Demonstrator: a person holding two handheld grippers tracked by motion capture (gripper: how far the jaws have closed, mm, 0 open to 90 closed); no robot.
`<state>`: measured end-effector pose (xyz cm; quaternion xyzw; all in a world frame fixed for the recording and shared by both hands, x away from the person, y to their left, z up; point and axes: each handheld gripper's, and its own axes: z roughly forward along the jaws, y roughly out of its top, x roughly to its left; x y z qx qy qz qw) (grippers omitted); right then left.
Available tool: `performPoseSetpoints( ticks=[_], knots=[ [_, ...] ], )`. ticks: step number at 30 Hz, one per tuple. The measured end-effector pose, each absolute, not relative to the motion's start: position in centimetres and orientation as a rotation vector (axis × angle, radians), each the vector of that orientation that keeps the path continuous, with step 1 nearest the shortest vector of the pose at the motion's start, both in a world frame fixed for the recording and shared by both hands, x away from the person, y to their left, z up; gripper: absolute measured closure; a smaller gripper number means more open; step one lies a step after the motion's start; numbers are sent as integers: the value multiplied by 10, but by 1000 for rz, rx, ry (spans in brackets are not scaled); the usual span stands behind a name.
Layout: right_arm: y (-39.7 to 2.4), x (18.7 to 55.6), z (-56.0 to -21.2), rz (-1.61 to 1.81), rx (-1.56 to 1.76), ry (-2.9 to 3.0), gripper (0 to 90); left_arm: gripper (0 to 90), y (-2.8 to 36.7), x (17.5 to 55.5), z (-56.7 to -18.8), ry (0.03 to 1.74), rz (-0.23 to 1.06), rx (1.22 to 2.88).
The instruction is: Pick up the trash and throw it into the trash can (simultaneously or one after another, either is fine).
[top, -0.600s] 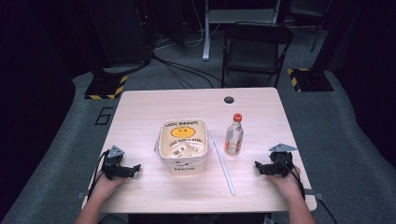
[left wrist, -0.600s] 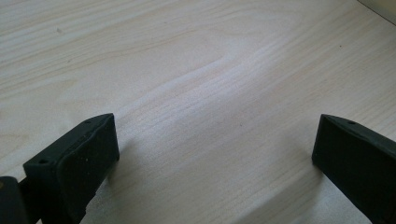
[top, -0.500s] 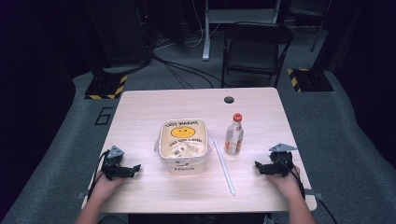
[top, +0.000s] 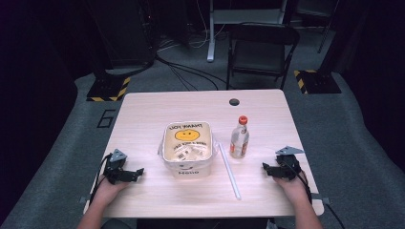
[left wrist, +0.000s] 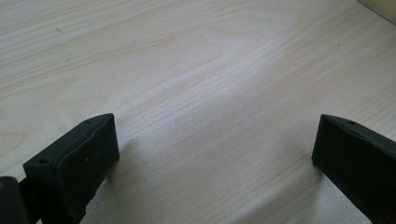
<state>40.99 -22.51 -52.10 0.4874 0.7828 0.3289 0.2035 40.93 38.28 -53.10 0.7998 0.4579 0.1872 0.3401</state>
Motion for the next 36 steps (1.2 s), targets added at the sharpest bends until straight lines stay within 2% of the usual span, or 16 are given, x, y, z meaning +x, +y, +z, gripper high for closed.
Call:
performPoseSetpoints(
  ticks=[7, 15, 27, 36],
  knots=[
    [-218, 410, -512, 868, 1348, 2195, 358, 4, 383, 409, -531, 1196, 487, 2079],
    [-220, 407, -503, 911, 1369, 2177, 374, 4, 382, 409, -531, 1198, 490, 2074],
    [-224, 412, -459, 975, 1335, 2170, 377, 4, 383, 408, -531, 1200, 495, 2073],
    [-205, 415, -422, 1034, 1231, 2213, 376, 4, 382, 410, -532, 1199, 496, 2069]
  ],
)
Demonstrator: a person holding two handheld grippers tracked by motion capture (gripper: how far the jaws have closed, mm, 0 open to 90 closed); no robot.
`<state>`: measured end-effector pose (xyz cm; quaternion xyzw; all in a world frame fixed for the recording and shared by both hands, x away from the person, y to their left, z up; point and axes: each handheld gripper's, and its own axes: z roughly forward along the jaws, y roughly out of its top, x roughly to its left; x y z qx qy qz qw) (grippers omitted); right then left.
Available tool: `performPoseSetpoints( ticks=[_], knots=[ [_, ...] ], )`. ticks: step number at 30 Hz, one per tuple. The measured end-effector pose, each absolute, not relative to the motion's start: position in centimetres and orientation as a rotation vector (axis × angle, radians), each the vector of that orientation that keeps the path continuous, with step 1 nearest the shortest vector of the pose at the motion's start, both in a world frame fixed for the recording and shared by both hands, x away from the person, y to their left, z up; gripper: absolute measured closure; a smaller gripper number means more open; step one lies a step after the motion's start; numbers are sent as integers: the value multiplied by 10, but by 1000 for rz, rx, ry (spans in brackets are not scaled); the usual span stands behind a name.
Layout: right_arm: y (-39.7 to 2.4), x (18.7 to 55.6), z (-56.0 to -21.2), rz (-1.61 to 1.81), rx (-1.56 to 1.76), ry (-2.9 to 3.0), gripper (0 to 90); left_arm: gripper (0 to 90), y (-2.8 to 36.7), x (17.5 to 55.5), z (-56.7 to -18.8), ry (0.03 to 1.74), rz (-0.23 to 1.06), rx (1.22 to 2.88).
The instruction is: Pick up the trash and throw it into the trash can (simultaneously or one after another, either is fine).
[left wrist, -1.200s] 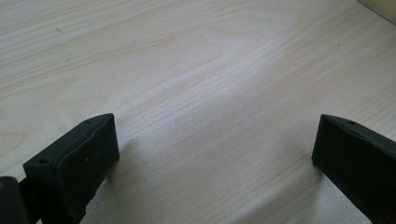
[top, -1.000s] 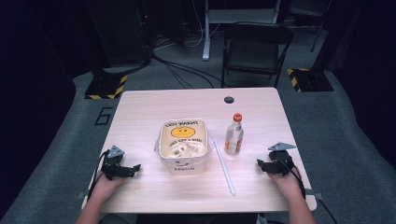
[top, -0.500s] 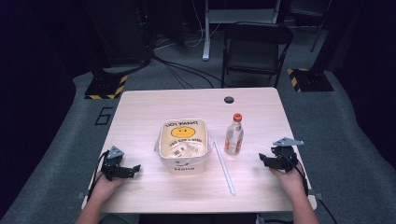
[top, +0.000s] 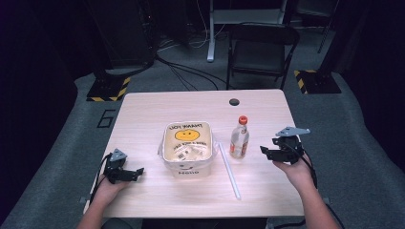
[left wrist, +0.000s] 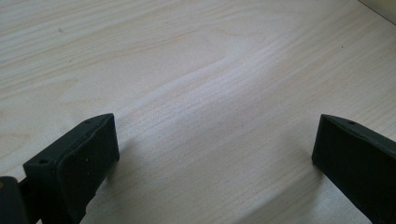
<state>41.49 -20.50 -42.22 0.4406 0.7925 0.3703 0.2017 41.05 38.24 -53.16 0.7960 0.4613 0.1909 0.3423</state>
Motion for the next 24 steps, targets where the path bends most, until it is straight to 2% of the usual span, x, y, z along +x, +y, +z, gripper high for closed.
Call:
performPoseSetpoints(
  ticks=[24],
  knots=[
    [-189, 423, -369, 1177, 1159, 2254, 389, 4, 382, 410, -532, 1198, 495, 2069]
  ],
)
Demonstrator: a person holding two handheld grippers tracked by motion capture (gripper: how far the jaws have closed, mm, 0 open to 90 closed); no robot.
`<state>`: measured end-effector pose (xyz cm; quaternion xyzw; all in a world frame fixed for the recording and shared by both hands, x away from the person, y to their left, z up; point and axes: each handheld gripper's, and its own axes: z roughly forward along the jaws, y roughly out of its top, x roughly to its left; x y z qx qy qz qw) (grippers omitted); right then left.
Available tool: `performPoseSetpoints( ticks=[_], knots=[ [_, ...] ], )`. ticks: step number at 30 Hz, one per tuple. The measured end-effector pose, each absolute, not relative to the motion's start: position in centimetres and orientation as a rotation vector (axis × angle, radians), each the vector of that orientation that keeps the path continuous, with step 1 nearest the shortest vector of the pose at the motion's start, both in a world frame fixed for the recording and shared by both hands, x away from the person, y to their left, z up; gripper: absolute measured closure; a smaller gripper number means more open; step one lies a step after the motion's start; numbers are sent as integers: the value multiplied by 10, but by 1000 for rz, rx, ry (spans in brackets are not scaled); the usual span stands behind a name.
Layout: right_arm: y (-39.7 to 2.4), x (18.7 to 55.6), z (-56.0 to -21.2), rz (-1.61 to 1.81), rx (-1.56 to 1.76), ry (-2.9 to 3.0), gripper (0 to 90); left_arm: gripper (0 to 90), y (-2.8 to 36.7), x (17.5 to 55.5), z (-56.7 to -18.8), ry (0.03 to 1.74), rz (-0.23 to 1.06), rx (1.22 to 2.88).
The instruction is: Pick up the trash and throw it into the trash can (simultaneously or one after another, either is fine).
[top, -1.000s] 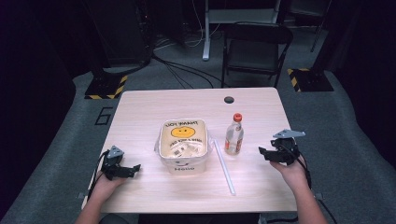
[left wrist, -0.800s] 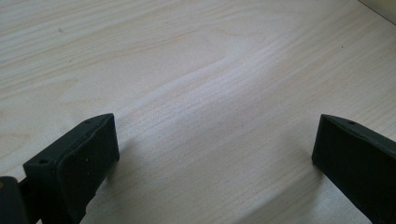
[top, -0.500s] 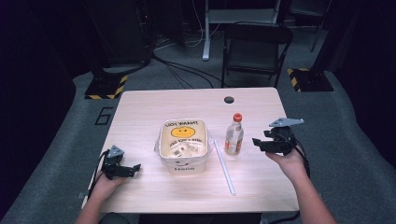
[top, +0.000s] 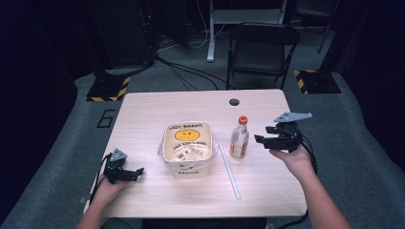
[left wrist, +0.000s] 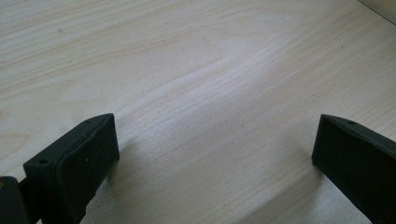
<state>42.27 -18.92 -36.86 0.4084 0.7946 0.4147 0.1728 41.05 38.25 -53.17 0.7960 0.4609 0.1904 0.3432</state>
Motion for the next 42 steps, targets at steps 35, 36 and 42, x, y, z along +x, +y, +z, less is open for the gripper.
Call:
performPoseSetpoints(
  ticks=[35, 36, 42],
  knots=[
    [-160, 441, -337, 1264, 1120, 2242, 447, 4, 382, 410, -532, 1198, 494, 2069],
    [-159, 443, -337, 1276, 1127, 2238, 447, 4, 382, 410, -532, 1198, 494, 2069],
    [-153, 446, -338, 1272, 1120, 2237, 447, 4, 382, 411, -532, 1197, 494, 2070]
  ],
)
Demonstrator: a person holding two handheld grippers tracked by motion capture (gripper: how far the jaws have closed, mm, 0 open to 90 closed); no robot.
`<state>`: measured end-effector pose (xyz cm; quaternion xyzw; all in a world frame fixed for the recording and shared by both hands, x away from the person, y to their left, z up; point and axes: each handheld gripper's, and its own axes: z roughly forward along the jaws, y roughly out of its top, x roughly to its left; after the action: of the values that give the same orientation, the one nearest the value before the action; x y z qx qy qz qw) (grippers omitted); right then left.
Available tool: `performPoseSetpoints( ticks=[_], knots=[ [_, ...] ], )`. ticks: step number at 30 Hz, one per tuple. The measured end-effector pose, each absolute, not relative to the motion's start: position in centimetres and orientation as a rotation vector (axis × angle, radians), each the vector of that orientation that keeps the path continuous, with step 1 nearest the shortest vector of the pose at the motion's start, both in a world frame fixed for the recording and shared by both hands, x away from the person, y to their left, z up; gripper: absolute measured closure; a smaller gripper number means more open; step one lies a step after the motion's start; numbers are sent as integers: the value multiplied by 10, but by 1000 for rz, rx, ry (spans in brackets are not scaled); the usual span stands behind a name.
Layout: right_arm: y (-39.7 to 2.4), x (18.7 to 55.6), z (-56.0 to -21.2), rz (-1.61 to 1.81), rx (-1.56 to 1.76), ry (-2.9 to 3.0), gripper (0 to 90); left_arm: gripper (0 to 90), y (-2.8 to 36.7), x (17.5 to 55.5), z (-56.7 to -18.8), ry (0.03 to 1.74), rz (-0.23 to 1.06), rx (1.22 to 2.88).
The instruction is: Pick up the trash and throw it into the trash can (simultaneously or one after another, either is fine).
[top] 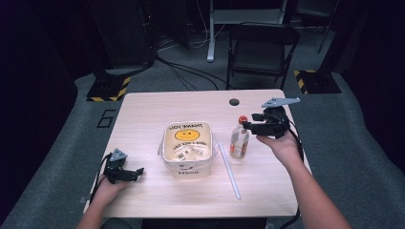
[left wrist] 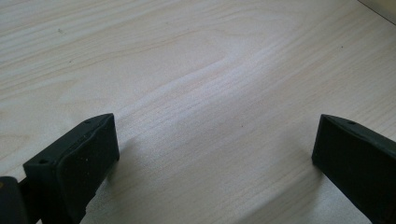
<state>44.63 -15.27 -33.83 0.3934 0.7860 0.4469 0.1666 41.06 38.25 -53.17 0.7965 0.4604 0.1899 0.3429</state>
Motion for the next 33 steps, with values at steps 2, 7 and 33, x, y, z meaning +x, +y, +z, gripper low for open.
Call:
performPoseSetpoints(
  ticks=[2, 7, 33],
  knots=[
    [-150, 448, -340, 1269, 1118, 2239, 448, 4, 382, 411, -532, 1197, 494, 2070],
    [-145, 454, -345, 1266, 1132, 2241, 465, 4, 382, 411, -532, 1197, 494, 2070],
    [-133, 459, -357, 1240, 1091, 2214, 620, 4, 383, 411, -532, 1195, 493, 2070]
  ],
)
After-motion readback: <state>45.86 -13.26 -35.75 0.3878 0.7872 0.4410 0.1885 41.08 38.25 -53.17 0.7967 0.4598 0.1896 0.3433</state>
